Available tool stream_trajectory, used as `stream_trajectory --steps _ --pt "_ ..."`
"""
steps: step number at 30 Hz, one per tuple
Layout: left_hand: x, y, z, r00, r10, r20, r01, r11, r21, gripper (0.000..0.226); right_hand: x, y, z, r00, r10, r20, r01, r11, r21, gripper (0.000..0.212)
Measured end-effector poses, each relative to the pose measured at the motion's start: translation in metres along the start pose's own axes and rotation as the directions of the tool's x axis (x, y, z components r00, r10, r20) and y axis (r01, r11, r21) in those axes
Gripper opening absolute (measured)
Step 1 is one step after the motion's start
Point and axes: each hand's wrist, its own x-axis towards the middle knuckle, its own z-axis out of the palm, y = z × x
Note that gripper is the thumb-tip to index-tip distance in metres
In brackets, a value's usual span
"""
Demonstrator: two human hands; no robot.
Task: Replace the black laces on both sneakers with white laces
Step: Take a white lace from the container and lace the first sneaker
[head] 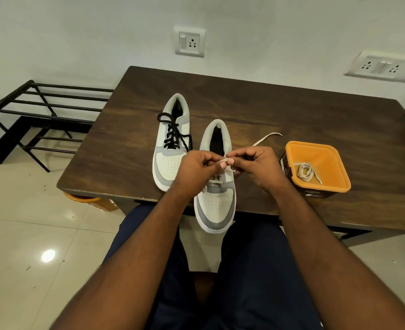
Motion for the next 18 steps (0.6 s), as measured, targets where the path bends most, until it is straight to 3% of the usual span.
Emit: stream_trajectory --steps 4,11,14,16,18 --pt "-0.003 -0.001 0.006 0.986 0.013 -0.168 -0.013 1.0 0.001 0.011 0.0 0.002 0.004 0.999 0.046 -0.013 -0.044 0.992 0.118 0.013" --pt "-0.001 0.0 0.003 0.994 -0.013 -0.107 0.01 1.0 -0.024 0.009 0.001 0.005 0.015 0.998 0.05 -0.034 -0.046 0.991 0.122 0.015" --pt "0.001 -0.004 0.005 0.973 -0.032 -0.228 0.042 0.998 0.041 0.008 0.005 0.014 0.016 0.978 0.098 -0.184 -0.079 0.991 0.107 0.006" --pt "0.002 -0.007 0.008 0.944 -0.049 -0.326 0.075 0.995 0.069 0.008 0.009 0.025 0.017 0.932 0.11 -0.347 -0.12 0.993 -0.007 0.006" --pt "0.003 -0.012 0.01 0.93 -0.036 -0.366 0.09 0.987 0.132 0.009 0.009 0.033 0.025 0.914 0.094 -0.394 -0.185 0.962 -0.199 0.013"
